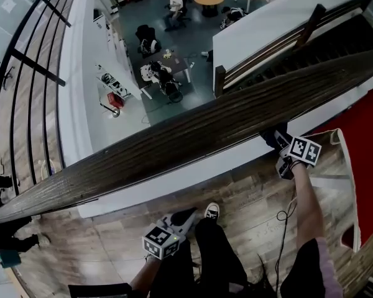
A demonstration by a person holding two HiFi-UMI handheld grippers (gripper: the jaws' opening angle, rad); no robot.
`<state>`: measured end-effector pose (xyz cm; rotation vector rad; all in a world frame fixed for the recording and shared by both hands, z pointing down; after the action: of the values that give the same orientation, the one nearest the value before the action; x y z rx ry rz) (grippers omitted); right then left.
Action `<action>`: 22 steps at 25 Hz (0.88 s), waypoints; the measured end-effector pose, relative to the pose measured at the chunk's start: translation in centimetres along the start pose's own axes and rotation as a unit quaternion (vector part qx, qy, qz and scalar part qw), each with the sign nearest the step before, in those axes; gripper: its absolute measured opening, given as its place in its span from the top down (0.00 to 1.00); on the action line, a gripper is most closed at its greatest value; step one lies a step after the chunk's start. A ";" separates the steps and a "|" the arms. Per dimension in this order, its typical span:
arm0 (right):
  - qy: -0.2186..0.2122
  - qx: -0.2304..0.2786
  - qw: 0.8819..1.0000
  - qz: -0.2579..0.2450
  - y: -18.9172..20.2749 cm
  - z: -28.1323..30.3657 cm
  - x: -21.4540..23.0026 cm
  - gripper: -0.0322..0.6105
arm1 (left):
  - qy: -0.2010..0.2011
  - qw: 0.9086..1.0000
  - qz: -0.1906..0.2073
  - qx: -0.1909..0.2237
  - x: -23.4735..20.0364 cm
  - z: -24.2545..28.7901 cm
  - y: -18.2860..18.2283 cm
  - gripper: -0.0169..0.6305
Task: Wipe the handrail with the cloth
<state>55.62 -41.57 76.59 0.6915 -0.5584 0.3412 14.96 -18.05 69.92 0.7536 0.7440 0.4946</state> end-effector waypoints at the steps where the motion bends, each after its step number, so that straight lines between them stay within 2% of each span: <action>1: -0.004 0.001 1.000 -0.002 0.9 -0.1 -0.7 0.79 | -0.003 1.000 0.001 0.000 -0.3 -0.7 0.4 0.97; 7: -0.047 0.005 0.999 -0.016 4.2 -1.6 -5.1 0.79 | -0.014 1.000 0.000 0.015 -1.0 -2.9 0.1 0.97; 11: -0.066 0.005 0.998 -0.018 8.4 -3.6 -9.1 0.79 | -0.022 0.999 -0.001 0.023 -1.4 -6.3 0.6 0.97; 17: -0.085 0.024 0.996 0.021 15.4 -8.4 -16.7 0.79 | -0.024 0.999 0.003 0.035 -1.7 -13.9 1.9 0.97; 22: -0.108 0.047 0.991 0.057 21.2 -12.8 -24.1 0.79 | -0.044 0.997 -0.002 0.055 -1.8 -21.2 2.5 0.97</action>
<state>31.03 -20.25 64.98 0.7954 -0.7936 0.4033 -2.44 -8.50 61.99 0.8716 0.6944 0.4167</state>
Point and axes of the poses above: the fingertips, and each gripper's own axes: z forward along the fingers, x to its right, y out of its underside, the point moved 8 cm from there along -z, backward along the fingers, and after that the axes turned 6 degrees about z, right-handed, at the moved point
